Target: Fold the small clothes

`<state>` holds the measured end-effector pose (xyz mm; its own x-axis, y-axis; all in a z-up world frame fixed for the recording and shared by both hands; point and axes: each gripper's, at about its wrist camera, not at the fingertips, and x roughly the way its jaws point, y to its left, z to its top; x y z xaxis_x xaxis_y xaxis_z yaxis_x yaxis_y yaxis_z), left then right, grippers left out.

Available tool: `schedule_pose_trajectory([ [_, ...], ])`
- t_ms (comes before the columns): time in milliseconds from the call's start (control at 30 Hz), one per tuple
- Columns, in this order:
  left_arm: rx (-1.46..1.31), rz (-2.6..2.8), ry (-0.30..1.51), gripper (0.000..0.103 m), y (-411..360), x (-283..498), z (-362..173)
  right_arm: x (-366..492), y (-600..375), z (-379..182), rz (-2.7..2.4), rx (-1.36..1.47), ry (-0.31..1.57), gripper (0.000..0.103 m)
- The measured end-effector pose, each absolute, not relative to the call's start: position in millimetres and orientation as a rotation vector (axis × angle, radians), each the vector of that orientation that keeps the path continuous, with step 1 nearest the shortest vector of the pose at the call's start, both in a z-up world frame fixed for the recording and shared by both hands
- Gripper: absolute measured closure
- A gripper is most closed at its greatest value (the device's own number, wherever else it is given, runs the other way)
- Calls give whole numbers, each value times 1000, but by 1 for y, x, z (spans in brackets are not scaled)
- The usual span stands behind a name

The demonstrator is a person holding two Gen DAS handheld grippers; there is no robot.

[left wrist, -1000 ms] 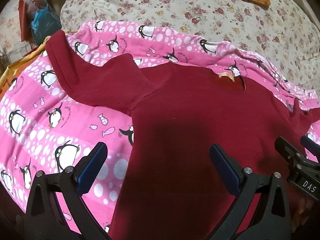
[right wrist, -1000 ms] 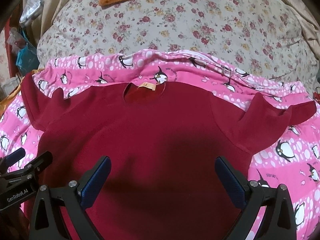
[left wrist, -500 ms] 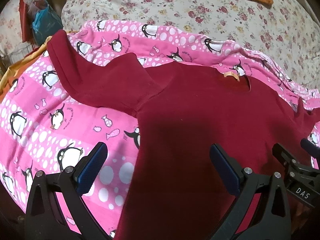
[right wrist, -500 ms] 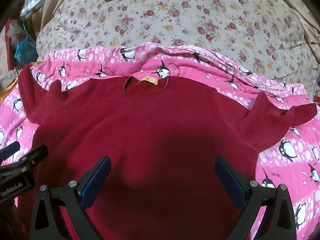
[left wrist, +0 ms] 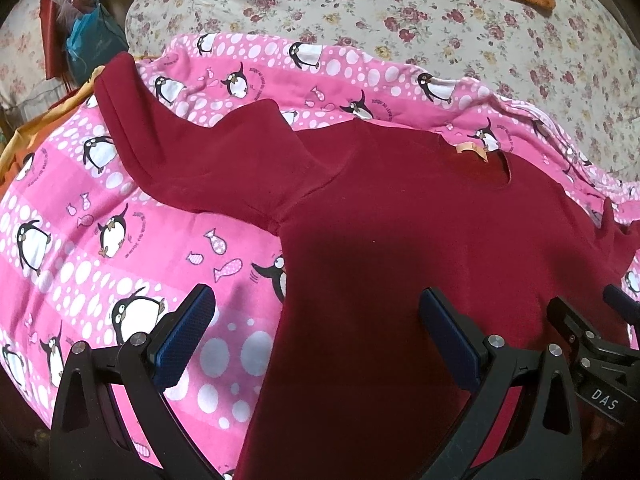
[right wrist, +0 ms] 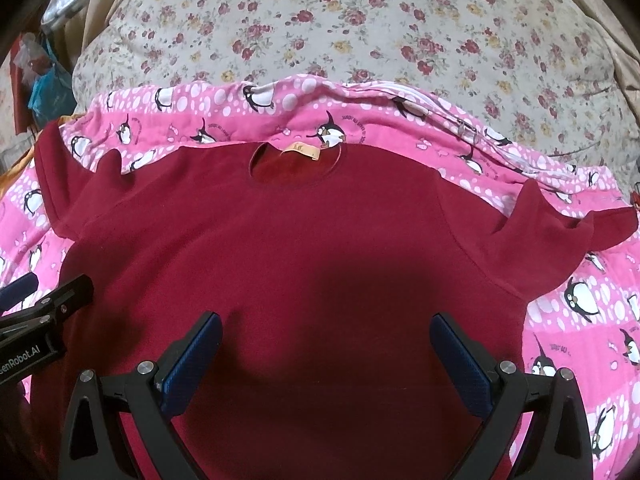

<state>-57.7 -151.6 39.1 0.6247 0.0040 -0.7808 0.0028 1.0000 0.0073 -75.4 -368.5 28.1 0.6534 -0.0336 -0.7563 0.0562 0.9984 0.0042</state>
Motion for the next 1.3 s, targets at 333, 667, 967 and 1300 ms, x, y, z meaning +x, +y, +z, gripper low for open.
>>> schedule_pose_trajectory([
  [333, 4, 10, 898, 1, -148, -56, 38, -76, -366, 24, -44, 27, 864, 0],
  [667, -40, 23, 877, 1, -108, -38, 55, -76, -366, 23, -40, 31, 870, 0],
  [967, -151, 252, 807, 3, 8, 46, 91, -76, -365, 19, -21, 43, 901, 0],
  [1300, -193, 397, 847, 38, 86, 137, 70, -71, -365, 11, -2, 38, 925, 0],
])
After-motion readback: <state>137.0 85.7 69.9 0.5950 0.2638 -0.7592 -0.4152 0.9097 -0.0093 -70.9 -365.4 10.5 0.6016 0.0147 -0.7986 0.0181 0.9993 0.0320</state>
